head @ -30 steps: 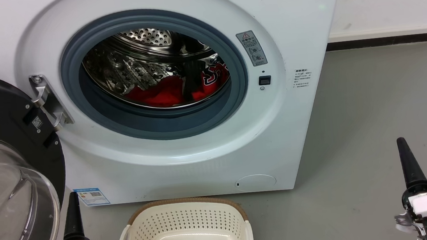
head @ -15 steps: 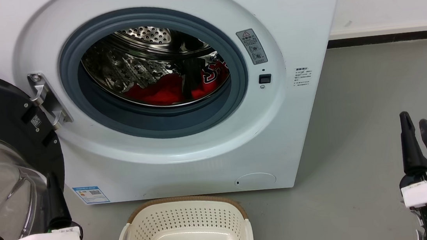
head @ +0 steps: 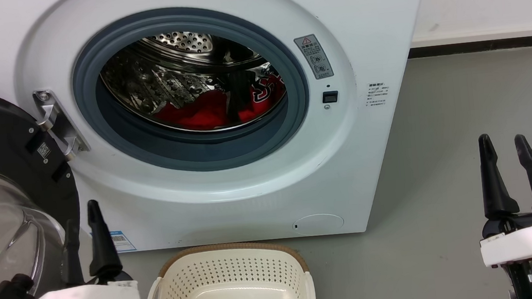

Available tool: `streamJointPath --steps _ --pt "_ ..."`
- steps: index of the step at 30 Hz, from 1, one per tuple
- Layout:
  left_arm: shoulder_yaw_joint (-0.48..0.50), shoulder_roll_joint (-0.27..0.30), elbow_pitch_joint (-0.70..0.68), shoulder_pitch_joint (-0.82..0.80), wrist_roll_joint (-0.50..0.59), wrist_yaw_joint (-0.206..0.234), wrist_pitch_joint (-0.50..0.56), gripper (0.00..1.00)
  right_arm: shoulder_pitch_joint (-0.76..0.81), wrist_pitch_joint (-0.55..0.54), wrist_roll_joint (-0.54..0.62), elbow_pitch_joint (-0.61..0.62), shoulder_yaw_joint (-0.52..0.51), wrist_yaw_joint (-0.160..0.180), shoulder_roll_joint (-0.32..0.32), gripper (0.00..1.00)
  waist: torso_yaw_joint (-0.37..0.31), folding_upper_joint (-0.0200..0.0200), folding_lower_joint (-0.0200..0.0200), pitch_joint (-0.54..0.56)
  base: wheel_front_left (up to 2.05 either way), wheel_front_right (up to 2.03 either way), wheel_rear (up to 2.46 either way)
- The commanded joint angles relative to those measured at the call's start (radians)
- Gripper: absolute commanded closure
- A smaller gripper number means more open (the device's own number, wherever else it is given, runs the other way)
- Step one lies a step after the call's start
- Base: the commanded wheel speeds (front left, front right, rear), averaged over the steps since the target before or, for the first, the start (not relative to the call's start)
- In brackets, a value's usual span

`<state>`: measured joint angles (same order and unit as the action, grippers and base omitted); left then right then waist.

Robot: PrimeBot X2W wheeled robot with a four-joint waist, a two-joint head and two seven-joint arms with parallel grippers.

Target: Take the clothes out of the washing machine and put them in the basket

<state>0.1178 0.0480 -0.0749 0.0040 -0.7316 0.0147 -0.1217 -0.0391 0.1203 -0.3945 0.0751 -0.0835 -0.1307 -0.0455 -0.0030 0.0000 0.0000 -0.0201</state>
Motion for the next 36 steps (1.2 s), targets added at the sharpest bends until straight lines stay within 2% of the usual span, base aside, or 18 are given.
streamJointPath --steps 1,16,19,25,36 --pt "-0.014 0.002 -0.026 0.002 0.039 0.007 -0.010 0.00 -0.003 0.010 0.042 0.023 0.001 0.000 -0.005 0.00 0.000 0.0000 0.0000 0.000 0.00 0.00 0.00" --pt "-0.107 0.003 -0.048 0.026 0.300 0.040 -0.049 0.00 0.030 0.051 0.242 0.017 0.029 0.000 -0.005 0.00 -0.003 0.0000 0.0000 -0.001 0.00 0.00 0.00" --pt "-0.117 0.003 -0.039 0.033 0.318 0.050 -0.056 0.00 0.029 0.057 0.270 0.010 0.033 0.000 -0.005 0.00 -0.004 0.0000 0.0000 0.000 0.00 0.00 0.00" --pt "-0.138 0.003 -0.028 0.043 0.410 0.041 -0.070 0.00 0.039 0.070 0.335 0.004 0.040 0.000 -0.006 0.00 -0.007 0.0000 0.0000 0.002 0.00 0.00 0.00" --pt "-0.189 0.020 0.007 0.050 0.531 0.071 -0.095 0.00 0.054 0.096 0.436 0.008 0.056 0.000 -0.006 0.00 -0.008 0.0000 0.0000 -0.002 0.00 0.00 0.00"
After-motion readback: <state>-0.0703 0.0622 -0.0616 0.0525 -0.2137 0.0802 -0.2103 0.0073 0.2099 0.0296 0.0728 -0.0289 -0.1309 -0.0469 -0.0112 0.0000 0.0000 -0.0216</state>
